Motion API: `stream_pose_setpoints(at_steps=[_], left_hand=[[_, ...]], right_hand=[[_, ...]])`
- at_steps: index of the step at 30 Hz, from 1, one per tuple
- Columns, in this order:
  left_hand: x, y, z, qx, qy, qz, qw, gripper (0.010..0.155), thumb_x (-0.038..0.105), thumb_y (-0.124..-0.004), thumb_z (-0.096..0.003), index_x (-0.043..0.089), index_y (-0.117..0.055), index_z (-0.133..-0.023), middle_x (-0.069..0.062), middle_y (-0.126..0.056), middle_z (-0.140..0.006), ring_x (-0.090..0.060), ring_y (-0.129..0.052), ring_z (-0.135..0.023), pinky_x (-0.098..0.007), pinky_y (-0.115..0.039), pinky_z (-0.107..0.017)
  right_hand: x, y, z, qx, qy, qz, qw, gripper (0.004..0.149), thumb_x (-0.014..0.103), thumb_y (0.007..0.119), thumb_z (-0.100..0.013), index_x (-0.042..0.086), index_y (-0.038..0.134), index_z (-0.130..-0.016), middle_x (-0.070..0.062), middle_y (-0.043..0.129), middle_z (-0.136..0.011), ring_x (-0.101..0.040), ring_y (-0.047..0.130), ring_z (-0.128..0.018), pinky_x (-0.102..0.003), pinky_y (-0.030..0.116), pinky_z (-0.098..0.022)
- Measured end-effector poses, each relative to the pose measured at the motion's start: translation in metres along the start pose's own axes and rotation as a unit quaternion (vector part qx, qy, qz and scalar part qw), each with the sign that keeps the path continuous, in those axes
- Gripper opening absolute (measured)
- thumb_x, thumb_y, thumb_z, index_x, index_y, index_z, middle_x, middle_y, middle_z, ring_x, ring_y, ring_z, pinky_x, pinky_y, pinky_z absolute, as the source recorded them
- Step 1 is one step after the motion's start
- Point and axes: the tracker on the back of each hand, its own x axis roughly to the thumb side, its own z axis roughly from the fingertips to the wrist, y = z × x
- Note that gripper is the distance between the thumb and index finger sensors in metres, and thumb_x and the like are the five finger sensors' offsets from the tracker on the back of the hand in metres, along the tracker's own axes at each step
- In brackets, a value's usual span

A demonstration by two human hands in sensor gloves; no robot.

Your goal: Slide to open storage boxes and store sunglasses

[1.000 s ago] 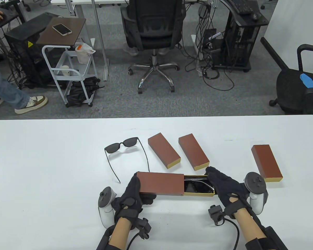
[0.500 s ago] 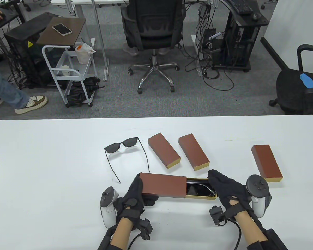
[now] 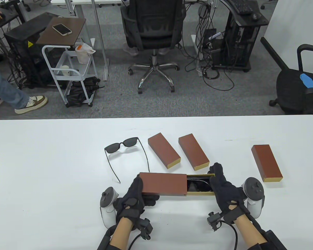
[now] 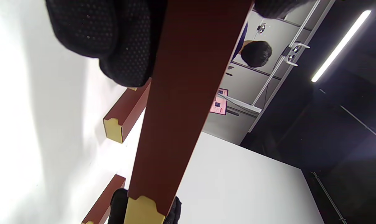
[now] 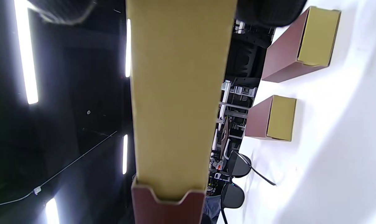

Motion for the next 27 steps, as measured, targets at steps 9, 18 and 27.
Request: stream_pose_setpoints(at_steps=[9,18,27], left_hand=[[-0.002,-0.015,-0.002,-0.035,0.024,-0.025,0.999,0.080,0.064,-0.053,-0.0529,0.017,-0.032,-0.113,-0.011,-0.085,-0.094,-0.031,-0.094,-0.074,-0.051,-0.078,-0.054],[-0.005,-0.030,-0.003,-0.068,0.041,-0.046,0.996,0.080,0.064,-0.052,-0.0525,0.015,-0.029,-0.112,-0.012,-0.083,-0.096,-0.033,-0.093,-0.076,-0.052,-0.078,-0.054],[-0.009,-0.041,-0.003,-0.088,0.057,-0.078,0.991,0.082,0.065,-0.051,-0.0518,0.015,-0.027,-0.112,-0.013,-0.084,-0.094,-0.033,-0.094,-0.074,-0.052,-0.078,-0.053]], right_hand=[[0.000,0.014,0.002,0.077,0.011,-0.025,0.997,0.086,0.073,0.056,-0.036,0.025,0.018,-0.097,-0.012,0.016,-0.107,-0.037,0.028,-0.097,-0.050,0.045,-0.070],[0.001,0.025,0.004,0.112,0.004,-0.023,0.993,0.088,0.076,0.052,-0.036,0.027,0.012,-0.096,-0.009,0.008,-0.106,-0.035,0.020,-0.097,-0.050,0.038,-0.071],[0.002,0.031,0.006,0.141,0.001,-0.008,0.990,0.088,0.077,0.050,-0.036,0.028,0.007,-0.095,-0.006,0.003,-0.105,-0.033,0.014,-0.097,-0.049,0.034,-0.072]])
